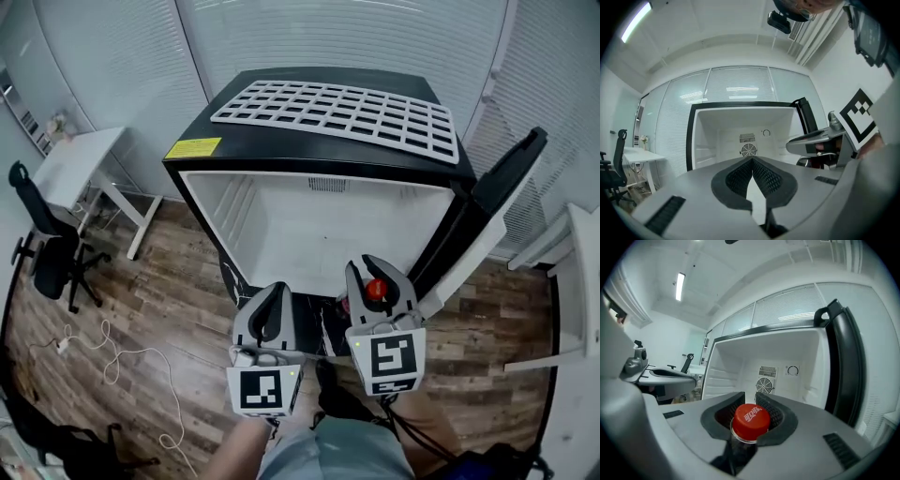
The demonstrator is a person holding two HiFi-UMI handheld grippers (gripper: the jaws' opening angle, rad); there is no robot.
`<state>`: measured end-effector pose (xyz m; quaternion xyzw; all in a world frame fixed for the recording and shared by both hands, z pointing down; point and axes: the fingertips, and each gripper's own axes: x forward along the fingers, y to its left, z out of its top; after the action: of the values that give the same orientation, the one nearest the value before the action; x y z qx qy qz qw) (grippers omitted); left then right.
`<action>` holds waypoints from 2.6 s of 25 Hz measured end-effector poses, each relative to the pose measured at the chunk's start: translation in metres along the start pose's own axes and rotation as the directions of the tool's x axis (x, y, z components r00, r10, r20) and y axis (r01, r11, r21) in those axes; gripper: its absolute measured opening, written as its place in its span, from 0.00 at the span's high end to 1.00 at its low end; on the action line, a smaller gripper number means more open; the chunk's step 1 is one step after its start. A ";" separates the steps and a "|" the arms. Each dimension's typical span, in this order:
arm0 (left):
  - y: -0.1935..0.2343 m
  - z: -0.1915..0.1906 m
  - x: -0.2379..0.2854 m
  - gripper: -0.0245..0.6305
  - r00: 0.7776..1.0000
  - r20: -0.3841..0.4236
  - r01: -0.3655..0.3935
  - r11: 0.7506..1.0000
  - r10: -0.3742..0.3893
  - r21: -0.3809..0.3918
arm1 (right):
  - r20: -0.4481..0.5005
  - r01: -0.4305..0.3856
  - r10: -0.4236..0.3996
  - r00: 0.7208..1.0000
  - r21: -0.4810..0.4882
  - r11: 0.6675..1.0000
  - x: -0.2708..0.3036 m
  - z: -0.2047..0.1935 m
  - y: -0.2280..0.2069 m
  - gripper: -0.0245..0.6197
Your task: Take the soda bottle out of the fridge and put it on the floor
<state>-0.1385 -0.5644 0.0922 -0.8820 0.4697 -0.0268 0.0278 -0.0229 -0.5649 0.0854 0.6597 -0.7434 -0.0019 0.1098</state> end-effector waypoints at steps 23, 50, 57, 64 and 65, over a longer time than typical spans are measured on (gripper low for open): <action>-0.151 0.015 -0.128 0.94 0.963 0.052 0.264 0.964 -0.265 0.023 | 0.037 0.153 -0.154 0.987 0.024 0.988 -0.228 -0.039 0.017 0.83; -0.450 0.005 -0.357 0.94 0.572 0.049 0.818 0.574 -0.819 0.035 | -0.189 0.739 -0.720 0.667 0.050 0.672 -0.633 -0.152 0.003 0.83; -0.497 -0.018 -0.406 0.94 0.471 -0.002 0.882 0.471 -0.882 0.035 | -0.231 0.809 -0.779 0.583 0.073 0.584 -0.696 -0.179 0.019 0.83; -0.526 -0.060 -0.426 0.94 0.381 -0.057 0.924 0.380 -0.923 0.038 | -0.314 0.861 -0.805 0.503 0.098 0.499 -0.724 -0.232 0.034 0.83; -0.530 -0.067 -0.427 0.94 0.368 -0.062 0.930 0.366 -0.928 0.041 | -0.323 0.867 -0.809 0.492 0.101 0.487 -0.726 -0.241 0.034 0.83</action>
<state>0.0571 0.0833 0.1893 -0.9914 -0.1082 -0.0665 0.0315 0.0599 0.1864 0.2089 0.9423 -0.2991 0.1154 0.0963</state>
